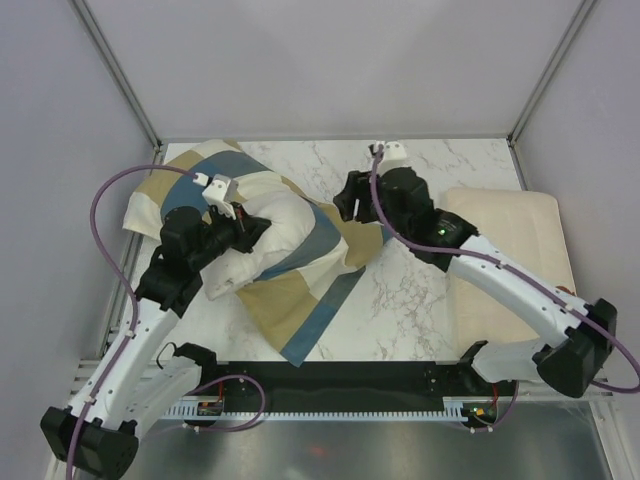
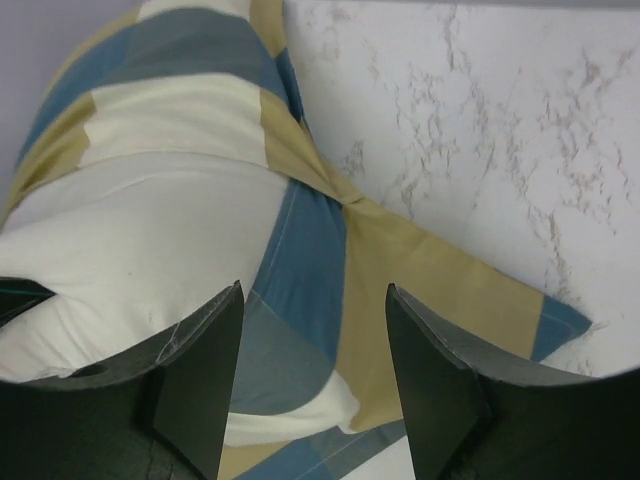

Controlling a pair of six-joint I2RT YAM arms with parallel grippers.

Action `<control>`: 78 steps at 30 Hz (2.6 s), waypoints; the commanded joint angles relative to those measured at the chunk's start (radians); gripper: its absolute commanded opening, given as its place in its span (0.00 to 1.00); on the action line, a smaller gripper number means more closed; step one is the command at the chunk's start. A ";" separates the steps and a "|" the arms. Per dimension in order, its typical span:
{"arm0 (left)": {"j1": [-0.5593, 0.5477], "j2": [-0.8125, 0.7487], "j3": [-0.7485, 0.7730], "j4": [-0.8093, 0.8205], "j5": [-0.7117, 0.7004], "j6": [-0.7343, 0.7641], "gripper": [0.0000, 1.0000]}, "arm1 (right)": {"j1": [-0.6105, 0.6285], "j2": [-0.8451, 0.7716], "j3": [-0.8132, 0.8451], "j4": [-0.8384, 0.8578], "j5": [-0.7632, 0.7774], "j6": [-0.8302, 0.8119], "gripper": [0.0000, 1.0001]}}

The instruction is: Remove the pillowcase from the pillow

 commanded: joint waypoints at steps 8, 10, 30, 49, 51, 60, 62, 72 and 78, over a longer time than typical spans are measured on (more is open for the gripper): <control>-0.174 0.104 0.157 0.102 -0.345 -0.004 0.02 | 0.257 0.258 0.113 -0.210 0.358 0.197 0.67; -0.176 0.123 0.161 0.105 -0.376 -0.002 0.02 | 0.291 0.267 0.124 -0.211 0.378 0.211 0.67; -0.177 0.080 0.060 0.168 -0.328 -0.052 0.02 | 0.356 0.456 0.285 -0.274 0.548 0.257 0.73; -0.177 0.059 0.042 0.157 -0.373 -0.070 0.02 | 0.224 0.474 0.046 -0.296 0.513 0.355 0.70; -0.180 0.059 0.032 0.163 -0.347 -0.097 0.02 | 0.198 0.464 0.015 -0.296 0.502 0.354 0.71; -0.216 0.091 0.032 0.166 -0.334 -0.096 0.02 | 0.139 0.467 -0.092 -0.129 0.341 0.344 0.34; -0.217 0.086 0.029 0.166 -0.341 -0.091 0.02 | 0.139 0.493 -0.086 -0.115 0.319 0.343 0.18; -0.231 0.048 0.042 0.125 -0.481 -0.059 0.02 | 0.080 0.508 -0.066 -0.188 0.344 0.300 0.00; -0.228 0.032 0.051 0.105 -0.554 -0.049 0.02 | -0.022 0.392 -0.183 -0.197 0.336 0.280 0.00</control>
